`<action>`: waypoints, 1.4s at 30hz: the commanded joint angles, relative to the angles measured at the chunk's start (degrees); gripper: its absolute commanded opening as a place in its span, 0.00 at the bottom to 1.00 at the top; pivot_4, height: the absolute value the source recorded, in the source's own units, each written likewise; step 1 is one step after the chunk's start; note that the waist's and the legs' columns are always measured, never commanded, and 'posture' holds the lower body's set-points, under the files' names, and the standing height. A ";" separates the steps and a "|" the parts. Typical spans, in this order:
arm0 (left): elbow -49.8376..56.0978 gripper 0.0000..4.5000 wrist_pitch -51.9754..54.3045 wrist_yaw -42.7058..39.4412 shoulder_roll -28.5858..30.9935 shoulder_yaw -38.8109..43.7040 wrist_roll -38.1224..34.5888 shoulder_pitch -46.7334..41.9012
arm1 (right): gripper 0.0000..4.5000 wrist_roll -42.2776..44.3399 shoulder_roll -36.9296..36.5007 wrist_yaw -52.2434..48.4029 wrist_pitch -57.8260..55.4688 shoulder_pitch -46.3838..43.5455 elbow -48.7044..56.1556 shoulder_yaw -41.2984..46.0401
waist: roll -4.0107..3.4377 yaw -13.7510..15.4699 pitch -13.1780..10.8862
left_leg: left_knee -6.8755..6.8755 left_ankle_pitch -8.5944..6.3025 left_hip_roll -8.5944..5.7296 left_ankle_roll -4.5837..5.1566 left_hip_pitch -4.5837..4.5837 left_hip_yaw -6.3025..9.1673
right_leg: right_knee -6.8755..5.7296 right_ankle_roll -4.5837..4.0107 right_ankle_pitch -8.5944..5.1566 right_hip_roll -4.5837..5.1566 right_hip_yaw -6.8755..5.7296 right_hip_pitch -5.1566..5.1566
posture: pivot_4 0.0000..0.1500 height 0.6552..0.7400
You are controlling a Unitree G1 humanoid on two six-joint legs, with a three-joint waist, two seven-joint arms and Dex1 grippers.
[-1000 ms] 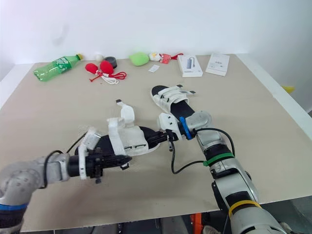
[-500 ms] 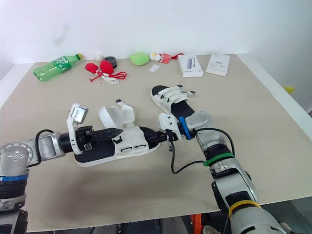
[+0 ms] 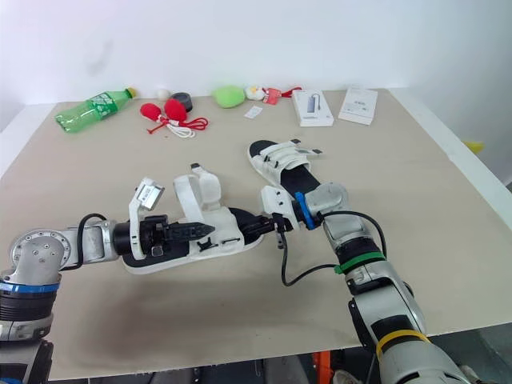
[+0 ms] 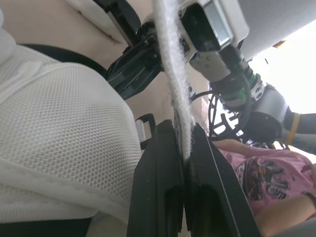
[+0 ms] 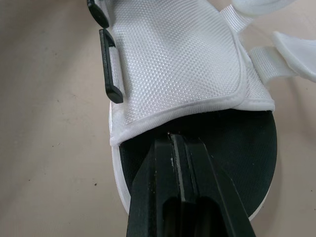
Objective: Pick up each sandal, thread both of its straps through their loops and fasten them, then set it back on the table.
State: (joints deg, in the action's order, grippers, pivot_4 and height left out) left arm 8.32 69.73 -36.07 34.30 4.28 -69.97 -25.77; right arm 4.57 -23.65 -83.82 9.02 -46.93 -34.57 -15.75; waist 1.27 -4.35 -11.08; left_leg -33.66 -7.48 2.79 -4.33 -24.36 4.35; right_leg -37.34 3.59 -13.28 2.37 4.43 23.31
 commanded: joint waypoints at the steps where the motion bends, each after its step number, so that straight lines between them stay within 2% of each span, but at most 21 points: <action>1: -0.18 0.01 -0.33 -1.53 -0.14 0.11 1.18 -1.67 | 0.00 0.26 -0.77 0.18 -0.01 0.28 1.70 0.46 | 0.00 0.00 0.00 | 0.00 0.00 0.00 0.00 0.00 0.00 | 0.00 0.00 0.00 0.00 0.00 0.00 | 1.00 1.00; 10: 1.20 0.01 0.88 -2.81 -1.54 -2.06 2.64 -1.38 | 0.00 0.25 -0.79 0.55 -0.16 0.67 2.05 0.36 | 0.00 0.00 0.00 | 0.00 0.00 0.00 0.00 -0.01 0.00 | 0.01 0.01 0.00 0.02 0.00 -0.01 | 1.00 1.00; 17: 2.30 0.01 -1.60 -4.62 -0.88 -4.52 8.23 -0.60 | 0.00 0.30 -0.74 0.70 -0.44 0.82 2.39 0.28 | 0.00 0.00 0.00 | 0.00 0.00 0.00 0.00 -0.01 0.00 | 0.02 0.01 0.00 0.01 0.00 -0.01 | 1.00 1.00; 27: 5.58 0.01 -2.47 -6.48 -0.76 -5.78 11.56 -0.05 | 0.00 0.14 -0.57 0.66 -0.19 0.10 1.56 0.23 | 0.00 0.00 0.00 | 0.00 0.00 0.00 0.00 -0.01 0.00 | 0.02 0.00 0.00 0.02 0.00 -0.01 | 1.00 1.00; 29: 6.87 0.14 -2.72 -7.28 -0.27 -5.63 11.64 0.69 | 0.00 0.10 -0.55 0.66 -0.13 -0.02 1.43 0.22 | 0.00 0.00 0.00 | 0.00 0.00 0.00 -0.01 -0.01 0.00 | 0.02 0.00 0.00 0.01 0.00 -0.01 | 1.00 1.00; 31: 7.95 0.22 -3.41 -8.27 0.32 -5.16 11.72 0.99 | 0.00 0.06 -0.52 0.62 -0.10 -0.12 1.30 0.19 | 0.00 0.00 0.00 | 0.00 0.00 0.00 -0.01 -0.01 0.00 | 0.02 -0.01 -0.01 0.01 0.00 0.00 | 1.00 1.00; 33: 8.78 0.45 -3.93 -9.29 1.11 -4.59 11.85 0.72 | 0.00 0.04 -0.49 0.58 -0.07 -0.19 1.19 0.17 | 0.00 0.00 0.00 | 0.00 0.00 0.00 -0.01 -0.01 0.00 | 0.02 -0.01 -0.01 0.01 0.00 0.00 | 1.00 1.00; 42: 6.72 0.45 -5.52 -7.20 3.82 1.14 12.99 -3.00 | 0.00 -0.03 -0.53 0.42 0.29 -0.34 0.69 0.19 | 0.01 -0.01 0.00 | 0.00 -0.01 0.00 -0.01 -0.01 0.00 | 0.03 -0.01 -0.02 0.02 0.00 0.00 | 1.00 1.00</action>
State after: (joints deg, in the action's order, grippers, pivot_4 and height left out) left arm 14.71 65.19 -43.66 37.53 3.51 -57.31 -27.84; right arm 4.61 -23.87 -83.42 8.96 -46.45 -33.98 -15.75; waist 1.28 -4.35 -11.08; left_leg -33.65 -7.49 2.79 -4.35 -24.37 4.34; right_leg -37.30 3.58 -13.31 2.38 4.44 23.31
